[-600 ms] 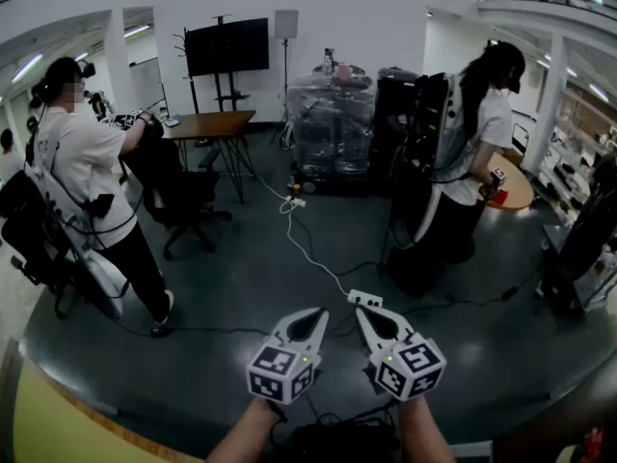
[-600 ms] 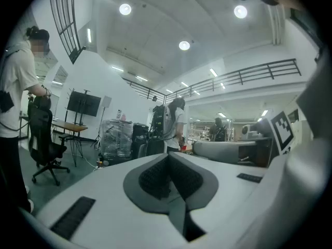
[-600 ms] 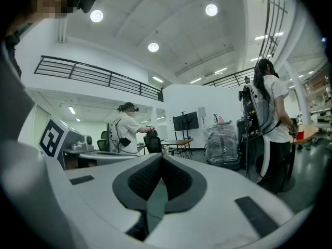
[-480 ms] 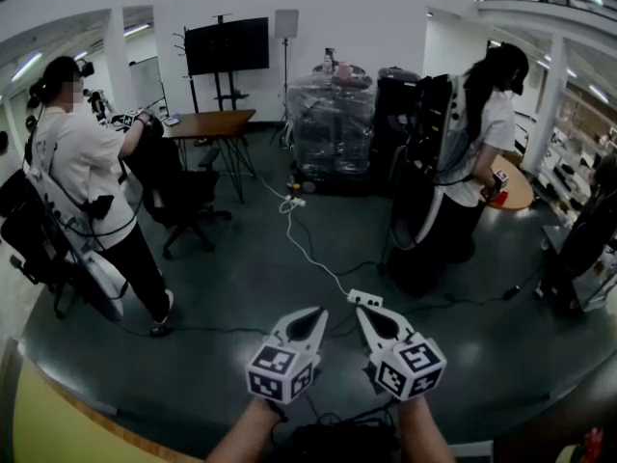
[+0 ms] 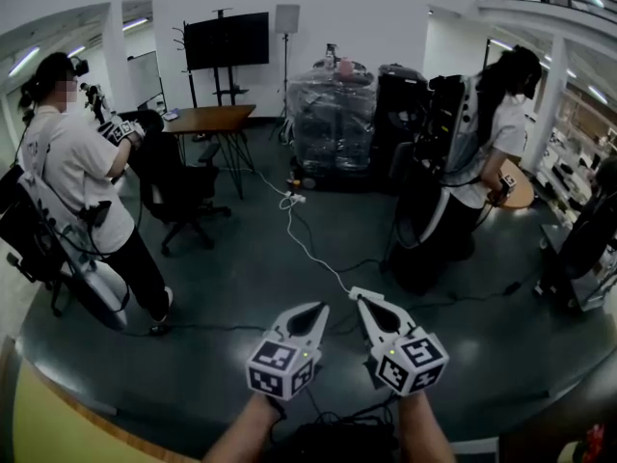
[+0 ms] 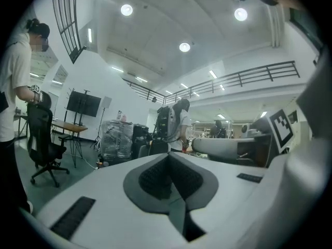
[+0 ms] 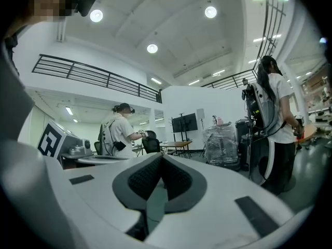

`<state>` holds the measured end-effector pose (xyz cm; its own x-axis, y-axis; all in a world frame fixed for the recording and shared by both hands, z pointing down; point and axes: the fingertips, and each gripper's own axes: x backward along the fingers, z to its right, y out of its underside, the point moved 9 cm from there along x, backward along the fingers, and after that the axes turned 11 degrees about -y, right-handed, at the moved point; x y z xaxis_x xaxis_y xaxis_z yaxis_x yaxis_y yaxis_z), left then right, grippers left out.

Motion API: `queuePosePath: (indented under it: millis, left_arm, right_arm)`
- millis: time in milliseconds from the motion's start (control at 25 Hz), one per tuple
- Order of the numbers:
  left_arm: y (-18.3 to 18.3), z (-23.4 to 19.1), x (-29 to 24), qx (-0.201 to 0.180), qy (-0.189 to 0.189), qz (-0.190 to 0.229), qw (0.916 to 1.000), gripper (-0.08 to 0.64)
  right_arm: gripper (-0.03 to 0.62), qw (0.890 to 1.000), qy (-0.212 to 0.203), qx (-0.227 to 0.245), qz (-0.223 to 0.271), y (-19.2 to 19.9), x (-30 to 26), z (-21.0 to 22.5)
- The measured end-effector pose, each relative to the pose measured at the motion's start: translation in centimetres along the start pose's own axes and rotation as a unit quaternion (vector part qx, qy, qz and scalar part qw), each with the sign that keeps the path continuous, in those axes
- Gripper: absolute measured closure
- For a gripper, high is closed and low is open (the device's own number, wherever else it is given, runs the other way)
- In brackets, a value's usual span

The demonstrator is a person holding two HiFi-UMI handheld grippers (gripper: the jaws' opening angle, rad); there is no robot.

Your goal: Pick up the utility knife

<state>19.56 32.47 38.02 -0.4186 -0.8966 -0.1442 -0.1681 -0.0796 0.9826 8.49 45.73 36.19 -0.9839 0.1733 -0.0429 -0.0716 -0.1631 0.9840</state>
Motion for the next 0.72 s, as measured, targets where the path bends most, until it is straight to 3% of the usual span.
queuePosePath:
  millis: [200,480,600,720]
  left_arm:
    - [0.6,-1.9,1.2,0.005,-0.023,0.001,0.9997,0.552]
    - [0.6,-7.3,4.7,0.018,-0.103,0.006,0.9945,0.552]
    - [0.4,-9.6,5.9,0.024,-0.16,0.01,0.9868,0.552]
    - [0.3,-10.4,7.9,0.032,-0.222,0.018,0.9743,0.552]
  right_arm:
    - [0.581,1.0,-0.031,0.005,0.003,0.3,-2.1,-0.8]
    - [0.581,0.994,-0.108,0.019,-0.012,0.2,-8.1,-3.9]
    - [0.581,0.986,-0.162,0.02,-0.021,0.0,-11.6,-4.6]
    - [0.581,0.971,-0.234,0.025,-0.03,0.2,-14.2,-5.6]
